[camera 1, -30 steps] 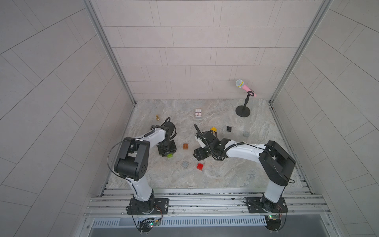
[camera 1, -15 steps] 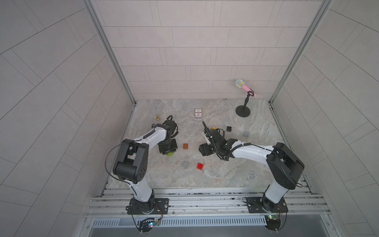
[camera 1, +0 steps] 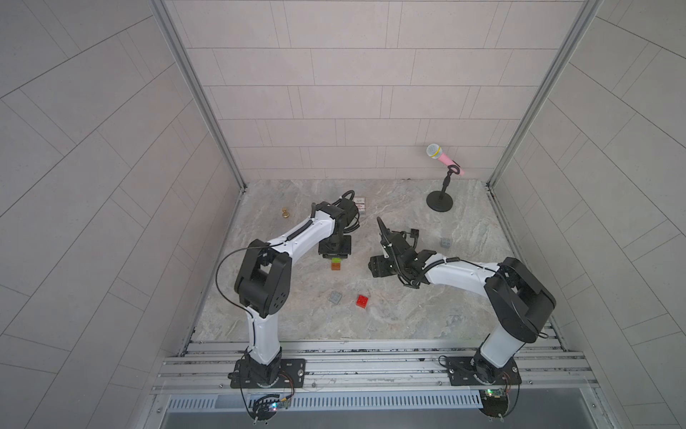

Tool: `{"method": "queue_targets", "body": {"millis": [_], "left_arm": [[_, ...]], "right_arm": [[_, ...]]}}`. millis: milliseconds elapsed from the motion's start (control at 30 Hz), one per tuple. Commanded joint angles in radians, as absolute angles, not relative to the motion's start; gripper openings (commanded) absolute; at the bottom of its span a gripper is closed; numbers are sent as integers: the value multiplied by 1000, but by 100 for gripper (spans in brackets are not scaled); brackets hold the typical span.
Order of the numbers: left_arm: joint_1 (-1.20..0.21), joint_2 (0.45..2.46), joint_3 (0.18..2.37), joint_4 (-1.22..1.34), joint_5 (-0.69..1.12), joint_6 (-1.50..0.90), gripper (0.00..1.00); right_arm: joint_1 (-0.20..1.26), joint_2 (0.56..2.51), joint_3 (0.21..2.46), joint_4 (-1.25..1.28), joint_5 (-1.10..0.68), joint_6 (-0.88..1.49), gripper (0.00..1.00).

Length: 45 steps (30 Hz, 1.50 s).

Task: Assemble the letter h with lego
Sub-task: Pick up the lego brick from the center of the board, then assemble the lego brick with the lego brick.

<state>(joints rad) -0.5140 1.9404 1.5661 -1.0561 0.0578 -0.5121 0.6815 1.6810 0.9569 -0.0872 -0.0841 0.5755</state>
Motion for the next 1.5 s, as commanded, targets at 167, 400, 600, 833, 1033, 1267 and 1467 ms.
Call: {"method": "queue_targets", "body": {"millis": [167, 400, 600, 833, 1033, 1267, 1467], "left_arm": [[-520, 2021, 1626, -1114, 21, -466, 0], [-509, 2051, 1623, -1090, 43, -455, 0], [-494, 2050, 1611, -1070, 63, -463, 0], [-459, 2056, 1594, -1045, 96, -468, 0], [-446, 2064, 1580, -1034, 124, -468, 0], [-447, 2058, 1572, -1034, 142, -463, 0], [-446, 2050, 1557, -1024, 178, -465, 0]], "right_arm": [[680, 1668, 963, -94, -100, 590, 78], [680, 1678, 971, -94, -113, 584, 78], [680, 1681, 974, -96, -121, 580, 78], [680, 1684, 973, -92, -131, 577, 78], [680, 1684, 974, -92, -133, 576, 78], [680, 1681, 976, -95, -138, 574, 78], [680, 1684, 977, -94, -143, 575, 78]]}}
